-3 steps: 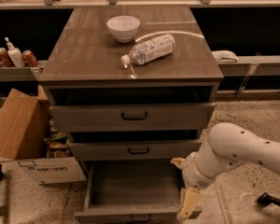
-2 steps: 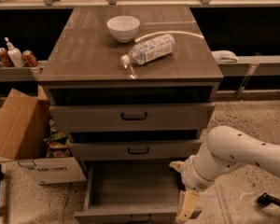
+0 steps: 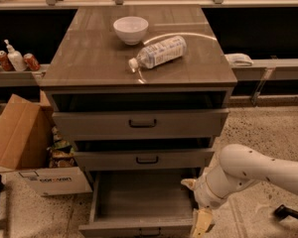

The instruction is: Close bottom drawer

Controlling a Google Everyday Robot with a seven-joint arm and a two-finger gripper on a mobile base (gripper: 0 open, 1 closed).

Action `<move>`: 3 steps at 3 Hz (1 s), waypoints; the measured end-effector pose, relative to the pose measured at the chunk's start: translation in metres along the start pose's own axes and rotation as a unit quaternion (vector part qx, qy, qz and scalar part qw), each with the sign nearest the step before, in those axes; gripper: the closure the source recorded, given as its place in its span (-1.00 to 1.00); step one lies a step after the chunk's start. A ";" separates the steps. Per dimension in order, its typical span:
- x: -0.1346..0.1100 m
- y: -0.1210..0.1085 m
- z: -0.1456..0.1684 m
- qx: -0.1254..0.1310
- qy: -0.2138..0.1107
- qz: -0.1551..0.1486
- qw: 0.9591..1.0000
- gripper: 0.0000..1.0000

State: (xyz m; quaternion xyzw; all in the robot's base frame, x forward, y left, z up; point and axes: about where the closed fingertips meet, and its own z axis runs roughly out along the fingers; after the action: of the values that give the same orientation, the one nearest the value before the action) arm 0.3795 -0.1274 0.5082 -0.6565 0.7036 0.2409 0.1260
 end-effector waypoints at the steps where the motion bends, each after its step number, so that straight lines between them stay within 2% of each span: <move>1: 0.032 -0.002 0.045 -0.030 -0.005 -0.011 0.999 -1.00; 3: 0.085 -0.009 0.130 -0.091 -0.025 -0.008 0.996 -1.00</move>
Offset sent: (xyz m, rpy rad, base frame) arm -0.0208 -0.0136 -0.1658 0.0927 0.1485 0.1047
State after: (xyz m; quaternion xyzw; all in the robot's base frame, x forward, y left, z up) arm 0.3609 -0.1352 0.3546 -0.6645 0.6705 0.3188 0.0852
